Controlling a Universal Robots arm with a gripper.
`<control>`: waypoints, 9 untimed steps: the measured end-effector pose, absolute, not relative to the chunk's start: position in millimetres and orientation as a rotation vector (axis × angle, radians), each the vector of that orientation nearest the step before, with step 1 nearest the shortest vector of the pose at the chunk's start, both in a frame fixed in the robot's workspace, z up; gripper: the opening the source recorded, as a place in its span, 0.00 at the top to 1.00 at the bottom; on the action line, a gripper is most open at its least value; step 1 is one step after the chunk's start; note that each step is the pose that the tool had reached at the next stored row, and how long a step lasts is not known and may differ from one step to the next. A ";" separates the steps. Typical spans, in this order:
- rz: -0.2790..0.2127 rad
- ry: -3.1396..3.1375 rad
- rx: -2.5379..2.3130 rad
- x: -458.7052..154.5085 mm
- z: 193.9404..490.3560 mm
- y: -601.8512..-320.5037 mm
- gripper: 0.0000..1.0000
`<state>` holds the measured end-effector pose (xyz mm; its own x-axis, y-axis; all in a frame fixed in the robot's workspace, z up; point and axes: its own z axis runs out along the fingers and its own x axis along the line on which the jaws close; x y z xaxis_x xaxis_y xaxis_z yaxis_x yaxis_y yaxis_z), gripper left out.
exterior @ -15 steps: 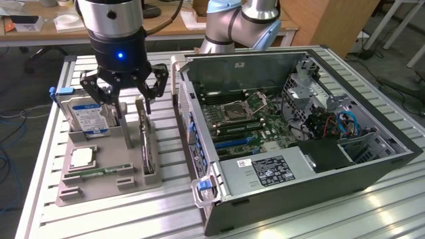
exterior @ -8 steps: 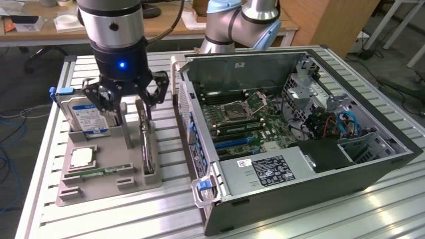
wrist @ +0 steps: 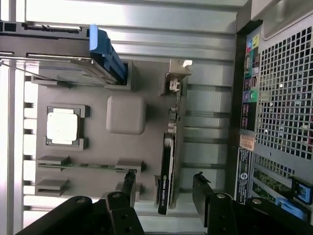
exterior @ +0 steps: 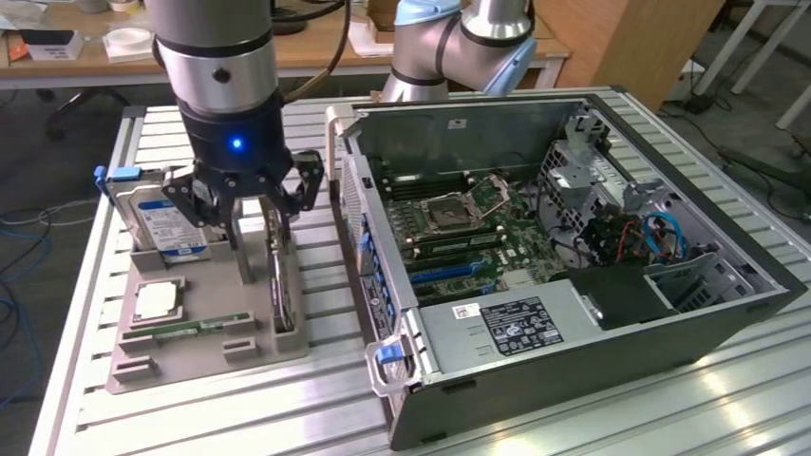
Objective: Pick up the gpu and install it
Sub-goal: 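Pick up the gpu and move the gpu toward the slot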
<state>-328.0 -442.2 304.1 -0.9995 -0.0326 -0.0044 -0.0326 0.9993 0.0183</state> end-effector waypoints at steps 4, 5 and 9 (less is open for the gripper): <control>0.029 3.137 -0.051 -328.1 296.7 -444.6 0.41; 0.029 3.137 -0.051 -328.1 294.9 -444.6 0.41; 0.029 3.136 -0.051 -322.9 287.7 -444.3 0.41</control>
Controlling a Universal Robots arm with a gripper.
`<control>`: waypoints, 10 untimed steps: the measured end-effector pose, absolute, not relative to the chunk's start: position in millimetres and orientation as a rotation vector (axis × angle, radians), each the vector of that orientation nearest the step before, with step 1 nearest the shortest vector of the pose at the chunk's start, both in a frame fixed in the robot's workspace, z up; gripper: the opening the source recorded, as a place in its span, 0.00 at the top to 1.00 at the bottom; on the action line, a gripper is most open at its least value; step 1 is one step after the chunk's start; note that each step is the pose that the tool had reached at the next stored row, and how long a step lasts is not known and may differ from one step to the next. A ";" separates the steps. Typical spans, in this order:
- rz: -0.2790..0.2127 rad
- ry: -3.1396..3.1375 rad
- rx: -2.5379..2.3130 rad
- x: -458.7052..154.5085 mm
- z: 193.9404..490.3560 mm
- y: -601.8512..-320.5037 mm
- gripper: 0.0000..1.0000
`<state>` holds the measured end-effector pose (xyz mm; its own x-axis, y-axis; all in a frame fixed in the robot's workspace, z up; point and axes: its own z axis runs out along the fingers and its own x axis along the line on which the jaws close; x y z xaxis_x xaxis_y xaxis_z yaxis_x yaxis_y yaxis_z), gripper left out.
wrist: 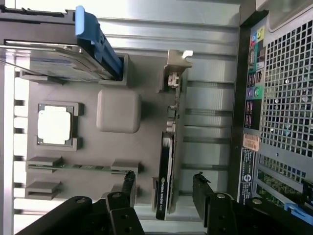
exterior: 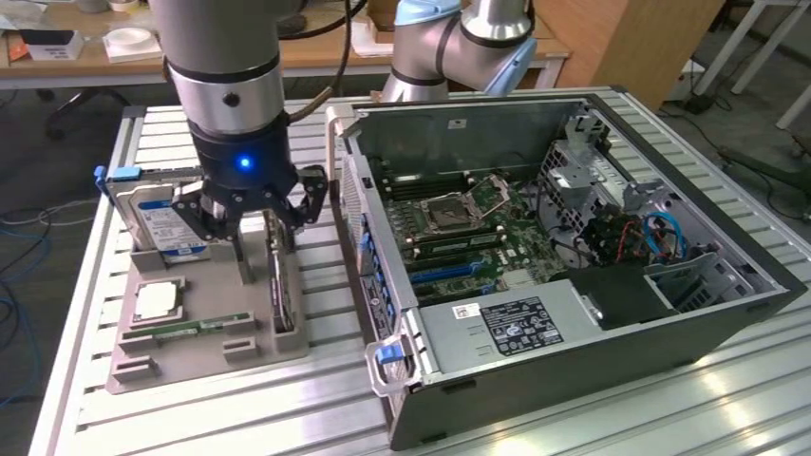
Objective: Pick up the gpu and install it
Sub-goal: 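Pick up the gpu and move the gpu toward the slot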
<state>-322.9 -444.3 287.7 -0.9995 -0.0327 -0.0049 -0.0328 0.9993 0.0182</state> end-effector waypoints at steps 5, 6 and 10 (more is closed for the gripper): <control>0.029 3.136 -0.052 -320.2 278.6 -442.8 0.41; 0.029 3.136 -0.052 -320.2 276.8 -442.8 0.41; 0.029 3.136 -0.051 -320.3 269.5 -442.8 0.41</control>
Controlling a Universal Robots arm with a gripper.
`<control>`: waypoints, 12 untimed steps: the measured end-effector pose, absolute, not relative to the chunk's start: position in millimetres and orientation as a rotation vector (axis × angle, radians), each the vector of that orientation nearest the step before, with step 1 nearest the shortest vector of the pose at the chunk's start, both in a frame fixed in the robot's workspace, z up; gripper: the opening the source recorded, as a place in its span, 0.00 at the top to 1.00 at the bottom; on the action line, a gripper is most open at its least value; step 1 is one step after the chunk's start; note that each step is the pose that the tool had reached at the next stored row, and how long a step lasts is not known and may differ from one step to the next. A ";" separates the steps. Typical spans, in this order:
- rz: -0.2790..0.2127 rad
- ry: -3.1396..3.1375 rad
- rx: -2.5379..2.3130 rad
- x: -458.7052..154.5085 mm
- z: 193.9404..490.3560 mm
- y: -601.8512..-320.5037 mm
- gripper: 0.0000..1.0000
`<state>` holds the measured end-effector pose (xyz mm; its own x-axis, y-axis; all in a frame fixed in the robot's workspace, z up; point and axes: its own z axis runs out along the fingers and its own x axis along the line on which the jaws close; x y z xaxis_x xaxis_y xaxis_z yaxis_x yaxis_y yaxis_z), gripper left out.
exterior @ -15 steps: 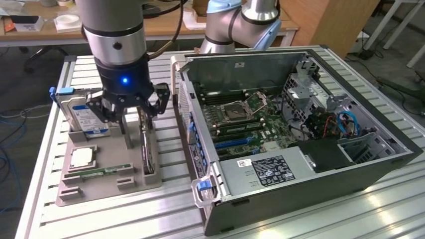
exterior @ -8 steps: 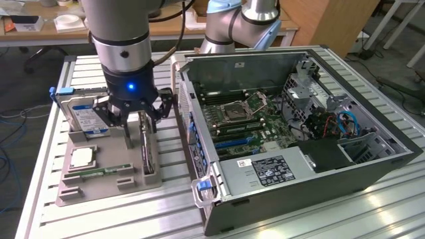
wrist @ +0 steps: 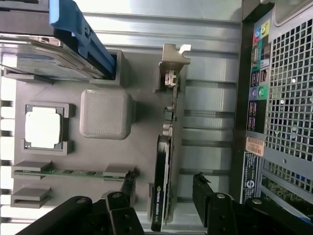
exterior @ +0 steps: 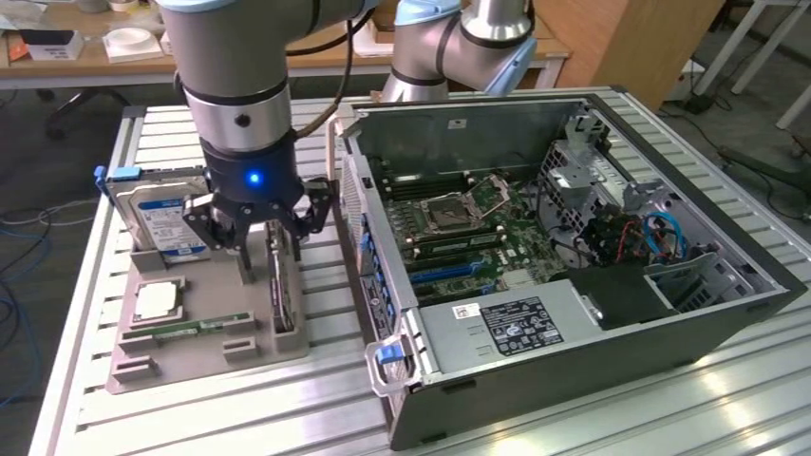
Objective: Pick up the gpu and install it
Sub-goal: 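Pick up the gpu and move the gpu toward the slot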
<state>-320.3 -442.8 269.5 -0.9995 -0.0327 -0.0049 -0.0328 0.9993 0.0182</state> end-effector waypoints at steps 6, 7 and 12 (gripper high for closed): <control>0.029 3.136 -0.051 -320.3 258.5 -439.9 0.41; 0.029 3.136 -0.051 -320.3 256.7 -439.6 0.41; 0.029 3.136 -0.051 -320.3 247.6 -439.6 0.41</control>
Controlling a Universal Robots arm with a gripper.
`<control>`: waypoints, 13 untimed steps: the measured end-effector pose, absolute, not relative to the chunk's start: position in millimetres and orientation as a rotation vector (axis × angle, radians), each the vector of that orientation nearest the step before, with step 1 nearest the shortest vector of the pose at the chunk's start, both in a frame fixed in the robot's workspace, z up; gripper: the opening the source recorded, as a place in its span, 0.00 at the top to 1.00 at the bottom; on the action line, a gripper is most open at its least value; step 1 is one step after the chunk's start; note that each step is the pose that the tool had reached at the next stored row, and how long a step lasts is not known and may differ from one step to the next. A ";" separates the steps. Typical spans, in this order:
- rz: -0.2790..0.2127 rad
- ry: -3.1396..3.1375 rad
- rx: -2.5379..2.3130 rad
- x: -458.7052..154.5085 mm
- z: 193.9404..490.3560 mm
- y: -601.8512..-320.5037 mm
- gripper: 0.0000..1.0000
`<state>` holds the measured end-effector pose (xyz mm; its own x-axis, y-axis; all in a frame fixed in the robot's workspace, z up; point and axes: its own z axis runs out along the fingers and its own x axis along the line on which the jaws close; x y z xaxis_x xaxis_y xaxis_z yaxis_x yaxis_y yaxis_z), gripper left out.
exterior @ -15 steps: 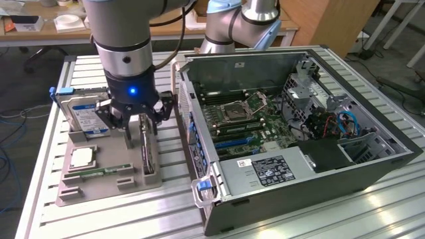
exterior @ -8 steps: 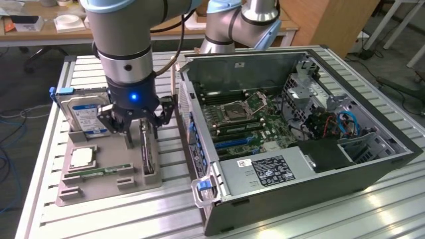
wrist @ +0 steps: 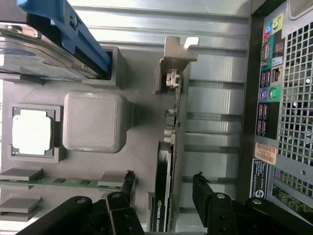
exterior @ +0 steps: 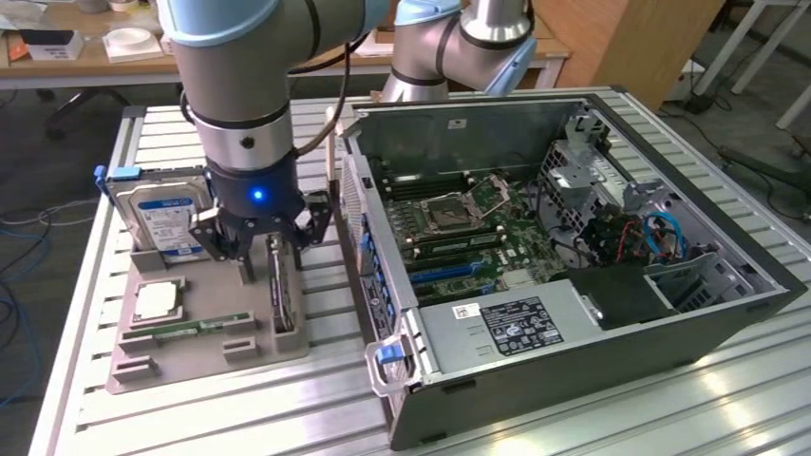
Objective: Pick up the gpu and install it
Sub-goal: 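Pick up the gpu and move the gpu toward the slot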
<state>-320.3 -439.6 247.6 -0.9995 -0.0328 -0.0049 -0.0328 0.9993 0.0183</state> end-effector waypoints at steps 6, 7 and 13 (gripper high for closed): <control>0.029 3.136 -0.051 -320.3 236.8 -439.6 0.41; 0.029 3.136 -0.051 -320.3 234.8 -439.6 0.41; 0.029 3.136 -0.051 -320.3 223.9 -439.6 0.41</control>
